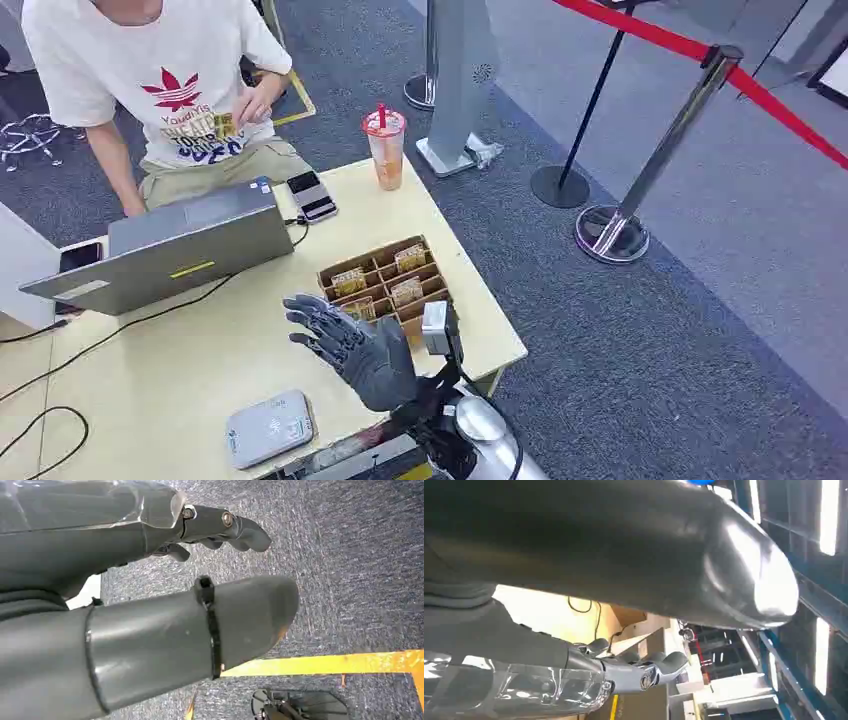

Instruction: Pass the card to the sensor for recognition and then transmit it.

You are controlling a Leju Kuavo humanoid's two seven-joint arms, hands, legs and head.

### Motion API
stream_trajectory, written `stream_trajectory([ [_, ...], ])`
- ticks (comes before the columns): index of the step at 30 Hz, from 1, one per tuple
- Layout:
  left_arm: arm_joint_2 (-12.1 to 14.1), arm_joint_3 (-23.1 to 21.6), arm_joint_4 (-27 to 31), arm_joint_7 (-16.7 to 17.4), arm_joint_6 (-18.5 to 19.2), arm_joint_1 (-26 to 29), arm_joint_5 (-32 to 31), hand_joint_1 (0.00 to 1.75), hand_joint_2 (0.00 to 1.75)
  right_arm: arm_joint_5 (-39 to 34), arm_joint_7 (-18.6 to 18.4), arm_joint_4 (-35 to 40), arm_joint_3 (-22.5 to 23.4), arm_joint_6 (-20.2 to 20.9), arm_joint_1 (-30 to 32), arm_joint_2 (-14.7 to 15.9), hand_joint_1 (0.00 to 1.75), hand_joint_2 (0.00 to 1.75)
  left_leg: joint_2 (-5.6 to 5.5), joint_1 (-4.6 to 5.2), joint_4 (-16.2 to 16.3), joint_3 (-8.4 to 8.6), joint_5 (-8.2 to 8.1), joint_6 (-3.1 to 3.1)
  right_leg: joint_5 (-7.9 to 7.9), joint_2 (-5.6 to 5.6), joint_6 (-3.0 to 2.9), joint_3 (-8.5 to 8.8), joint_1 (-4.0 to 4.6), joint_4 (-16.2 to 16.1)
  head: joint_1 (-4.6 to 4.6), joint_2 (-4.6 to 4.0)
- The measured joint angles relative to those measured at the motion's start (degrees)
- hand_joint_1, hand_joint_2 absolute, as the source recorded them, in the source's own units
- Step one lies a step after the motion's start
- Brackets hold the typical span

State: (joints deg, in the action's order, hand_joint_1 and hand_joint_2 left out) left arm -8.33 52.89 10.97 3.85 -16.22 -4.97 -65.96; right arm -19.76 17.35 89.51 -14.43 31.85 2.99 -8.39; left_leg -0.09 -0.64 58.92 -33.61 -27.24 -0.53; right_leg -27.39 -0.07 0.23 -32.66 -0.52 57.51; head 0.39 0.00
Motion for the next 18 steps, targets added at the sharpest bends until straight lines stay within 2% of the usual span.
stream_trajectory([
  [12,0.04,0.42,0.0,0.2,0.22,0.18,0.15,0.0,0.0,-0.52,1.25,-2.45,-0.74,-1.31,-0.61,0.39,0.0,0.0,0.0,-0.02,0.0,0.01,0.0,0.0,0.0,0.0,0.0,0.0,0.0,0.0,0.0,0.0],
  [18,0.04,0.55,0.0,0.24,0.28,0.2,0.33,0.0,0.0,-0.55,2.75,-3.3,-0.92,-3.49,-1.05,0.61,0.0,0.0,0.0,-0.01,0.0,0.0,0.0,0.0,0.0,0.0,0.0,0.0,0.0,0.0,0.02,0.0],
])
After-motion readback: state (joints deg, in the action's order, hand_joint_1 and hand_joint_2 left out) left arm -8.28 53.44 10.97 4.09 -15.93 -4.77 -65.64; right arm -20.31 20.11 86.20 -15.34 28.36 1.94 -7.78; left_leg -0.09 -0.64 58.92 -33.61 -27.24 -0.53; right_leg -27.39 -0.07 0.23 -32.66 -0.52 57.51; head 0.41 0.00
